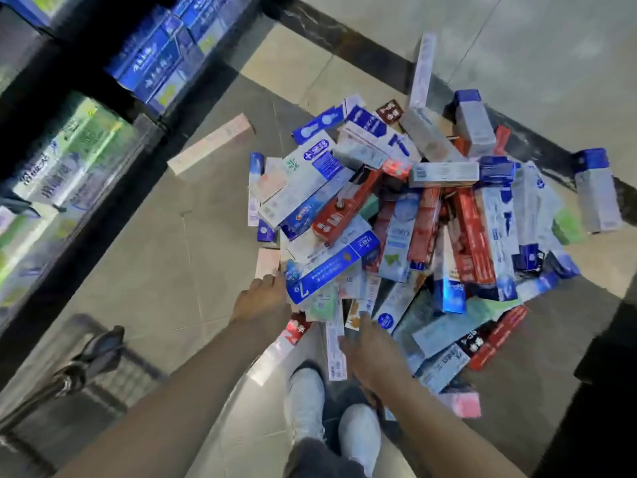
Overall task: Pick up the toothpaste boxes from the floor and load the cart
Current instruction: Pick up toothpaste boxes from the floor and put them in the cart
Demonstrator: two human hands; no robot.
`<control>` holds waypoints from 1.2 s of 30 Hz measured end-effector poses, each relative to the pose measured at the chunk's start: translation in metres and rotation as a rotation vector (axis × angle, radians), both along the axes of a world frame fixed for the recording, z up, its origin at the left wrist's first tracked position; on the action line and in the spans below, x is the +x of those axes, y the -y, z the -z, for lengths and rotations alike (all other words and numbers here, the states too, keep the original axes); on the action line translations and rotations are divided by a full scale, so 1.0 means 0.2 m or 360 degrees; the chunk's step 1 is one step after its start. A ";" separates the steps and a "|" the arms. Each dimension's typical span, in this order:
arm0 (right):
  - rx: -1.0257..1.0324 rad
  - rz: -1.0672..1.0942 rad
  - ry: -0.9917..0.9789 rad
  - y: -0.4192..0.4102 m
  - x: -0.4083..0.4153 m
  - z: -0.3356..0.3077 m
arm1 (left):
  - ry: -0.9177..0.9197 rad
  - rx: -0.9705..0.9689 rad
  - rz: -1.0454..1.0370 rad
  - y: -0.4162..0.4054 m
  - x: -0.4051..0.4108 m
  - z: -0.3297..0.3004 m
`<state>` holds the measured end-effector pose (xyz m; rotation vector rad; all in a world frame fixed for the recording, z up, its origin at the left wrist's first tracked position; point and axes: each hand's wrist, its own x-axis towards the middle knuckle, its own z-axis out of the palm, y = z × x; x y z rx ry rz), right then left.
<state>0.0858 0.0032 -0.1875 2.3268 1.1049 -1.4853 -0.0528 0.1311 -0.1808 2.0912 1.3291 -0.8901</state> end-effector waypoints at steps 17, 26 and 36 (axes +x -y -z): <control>0.0170 0.1481 -0.0524 -0.26 -0.08 0.67 | 0.0337 -0.0243 -0.0314 -0.16 0.11 0.65; 0.0072 0.1662 -0.0377 -0.09 0.04 0.51 | 0.0258 -0.0073 -0.0257 0.03 0.18 0.57; 0.0000 0.1159 0.0032 0.09 0.35 -0.29 | 0.0226 -0.0048 -0.0472 0.22 0.15 -0.19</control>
